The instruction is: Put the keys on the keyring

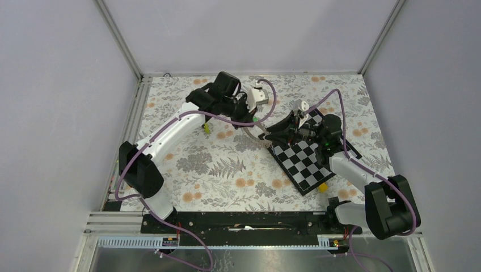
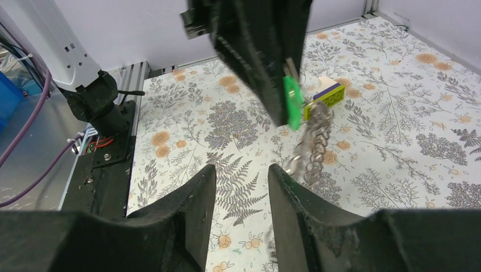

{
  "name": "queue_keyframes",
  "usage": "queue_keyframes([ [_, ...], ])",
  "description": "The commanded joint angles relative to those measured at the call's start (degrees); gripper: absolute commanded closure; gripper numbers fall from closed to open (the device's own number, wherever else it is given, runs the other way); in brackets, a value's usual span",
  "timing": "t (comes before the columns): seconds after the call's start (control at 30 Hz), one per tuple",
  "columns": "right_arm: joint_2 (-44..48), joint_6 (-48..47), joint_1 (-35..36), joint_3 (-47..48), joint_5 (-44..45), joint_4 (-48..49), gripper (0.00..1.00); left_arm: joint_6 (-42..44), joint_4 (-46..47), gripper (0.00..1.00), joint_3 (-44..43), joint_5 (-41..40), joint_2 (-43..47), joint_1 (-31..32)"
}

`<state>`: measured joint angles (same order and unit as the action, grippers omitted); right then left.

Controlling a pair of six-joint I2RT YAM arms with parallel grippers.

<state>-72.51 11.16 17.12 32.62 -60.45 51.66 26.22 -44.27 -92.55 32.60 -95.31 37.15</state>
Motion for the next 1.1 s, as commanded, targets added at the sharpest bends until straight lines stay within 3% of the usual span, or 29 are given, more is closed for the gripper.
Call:
queue_keyframes([
  [0.0, 1.49, -1.47, -0.55, 1.48, 1.21, 0.37, 0.53, 3.22, 1.12, 1.00, -5.02, -4.26, -1.55, -2.95],
  [0.23, 1.38, -1.73, -1.04, 1.35, 1.25, 0.20, 0.52, 8.01, 1.12, 1.00, 2.48, -5.91, -1.48, -4.89],
  [0.57, 1.17, -1.73, -1.13, 1.26, 1.12, 0.11, 0.52, 9.89, 0.81, 1.00, 22.98, -9.44, 2.23, -5.07],
  [1.07, 1.07, -2.60, -1.22, 1.25, 1.12, -0.59, 0.52, 7.10, -3.50, 1.00, 32.12, -12.52, 2.60, -5.04],
])
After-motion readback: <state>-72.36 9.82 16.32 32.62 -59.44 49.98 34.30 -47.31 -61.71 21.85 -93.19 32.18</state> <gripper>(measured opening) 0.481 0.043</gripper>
